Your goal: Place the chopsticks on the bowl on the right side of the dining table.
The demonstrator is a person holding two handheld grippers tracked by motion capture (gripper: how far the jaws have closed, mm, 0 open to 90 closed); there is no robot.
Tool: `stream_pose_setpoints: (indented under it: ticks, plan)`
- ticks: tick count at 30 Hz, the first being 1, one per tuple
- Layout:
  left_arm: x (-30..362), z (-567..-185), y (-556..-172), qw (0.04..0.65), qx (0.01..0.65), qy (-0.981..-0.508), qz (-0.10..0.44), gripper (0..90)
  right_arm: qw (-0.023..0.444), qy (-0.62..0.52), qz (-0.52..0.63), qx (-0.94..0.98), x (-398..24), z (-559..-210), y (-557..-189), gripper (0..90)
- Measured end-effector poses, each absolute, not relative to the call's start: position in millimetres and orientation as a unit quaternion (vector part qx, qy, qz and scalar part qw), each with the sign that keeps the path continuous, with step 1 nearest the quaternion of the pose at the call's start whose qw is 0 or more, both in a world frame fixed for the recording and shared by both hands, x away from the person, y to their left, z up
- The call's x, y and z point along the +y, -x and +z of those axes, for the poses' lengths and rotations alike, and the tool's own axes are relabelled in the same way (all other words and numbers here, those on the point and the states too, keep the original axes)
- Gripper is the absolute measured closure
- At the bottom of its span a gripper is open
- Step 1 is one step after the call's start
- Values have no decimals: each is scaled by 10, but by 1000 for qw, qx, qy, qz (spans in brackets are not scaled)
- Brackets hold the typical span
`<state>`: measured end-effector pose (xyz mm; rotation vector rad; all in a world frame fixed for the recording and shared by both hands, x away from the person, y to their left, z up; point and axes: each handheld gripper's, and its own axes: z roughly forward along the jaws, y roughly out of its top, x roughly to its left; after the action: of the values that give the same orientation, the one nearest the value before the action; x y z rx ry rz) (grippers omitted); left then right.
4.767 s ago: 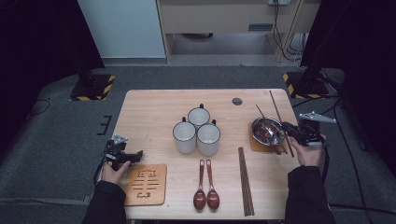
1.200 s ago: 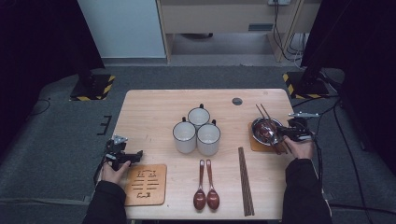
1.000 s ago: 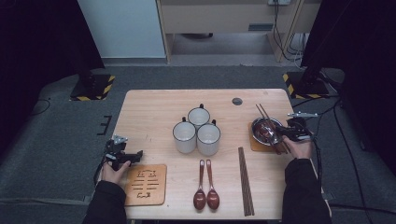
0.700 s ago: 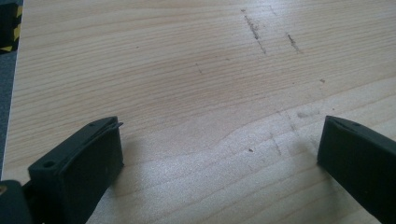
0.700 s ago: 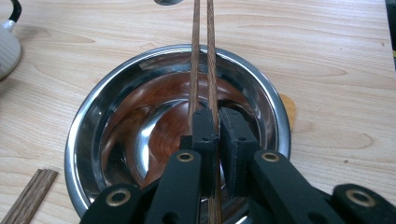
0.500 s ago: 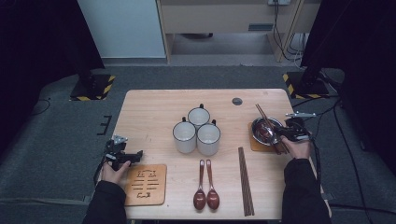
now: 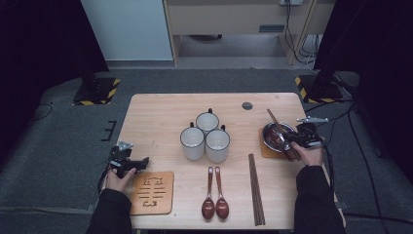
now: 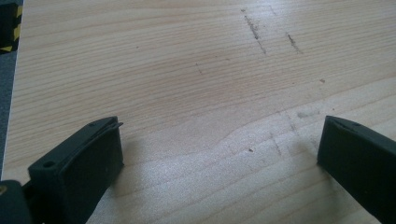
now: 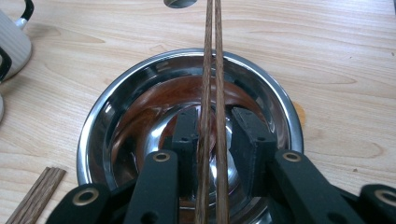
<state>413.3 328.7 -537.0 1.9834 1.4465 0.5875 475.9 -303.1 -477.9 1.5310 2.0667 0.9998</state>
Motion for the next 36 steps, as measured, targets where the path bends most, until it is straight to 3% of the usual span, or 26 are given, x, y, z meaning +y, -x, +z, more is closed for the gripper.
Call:
stream_pose_setpoints:
  ticks: [8,36]
  plan:
    - [3287,-5370,-4133,304,546,-749,222,0,187,-542,349,741,-3023,-4797,-4757,779]
    - [3287,-5370,-4133,304,546,-749,222,0,171,-508,352,768,-3001,-4782,-4661,786]
